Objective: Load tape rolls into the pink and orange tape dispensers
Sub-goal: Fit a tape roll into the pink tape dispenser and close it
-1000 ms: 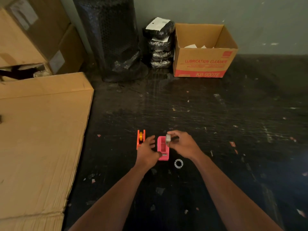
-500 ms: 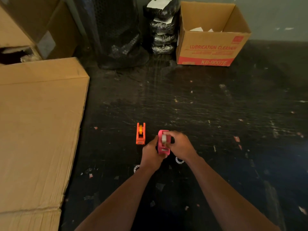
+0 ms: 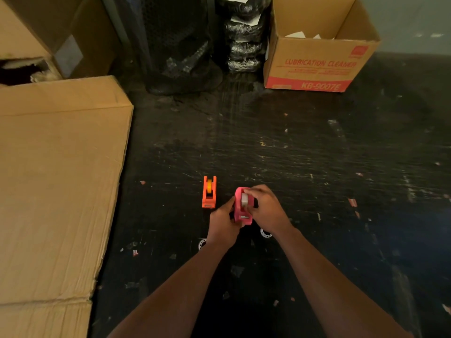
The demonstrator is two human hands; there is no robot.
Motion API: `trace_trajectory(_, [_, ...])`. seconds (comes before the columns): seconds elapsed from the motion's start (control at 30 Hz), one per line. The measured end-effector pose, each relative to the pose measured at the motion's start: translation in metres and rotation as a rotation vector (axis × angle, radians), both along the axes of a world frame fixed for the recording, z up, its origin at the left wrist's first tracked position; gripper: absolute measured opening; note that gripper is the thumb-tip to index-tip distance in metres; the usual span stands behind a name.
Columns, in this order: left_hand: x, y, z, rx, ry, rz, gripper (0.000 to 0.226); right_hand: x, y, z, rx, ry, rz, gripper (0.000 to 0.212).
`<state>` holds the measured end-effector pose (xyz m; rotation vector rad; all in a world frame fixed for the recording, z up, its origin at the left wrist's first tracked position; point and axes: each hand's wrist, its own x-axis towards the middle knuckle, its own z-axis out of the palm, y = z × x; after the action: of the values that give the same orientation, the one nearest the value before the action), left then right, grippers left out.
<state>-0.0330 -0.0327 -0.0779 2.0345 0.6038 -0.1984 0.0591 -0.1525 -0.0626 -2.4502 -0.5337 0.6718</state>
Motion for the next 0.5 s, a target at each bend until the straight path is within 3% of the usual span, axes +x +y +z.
trace_trajectory(0.27, [0.001,0.003,0.001,-0.005,-0.028,0.011,0.061,0.003,-0.006,0.004,-0.02,-0.024,0.019,0.048])
trace_trajectory(0.5, [0.011,-0.002,0.007,0.034,-0.097,0.111,0.03,-0.001,-0.009,0.002,0.0,-0.012,0.018,0.039])
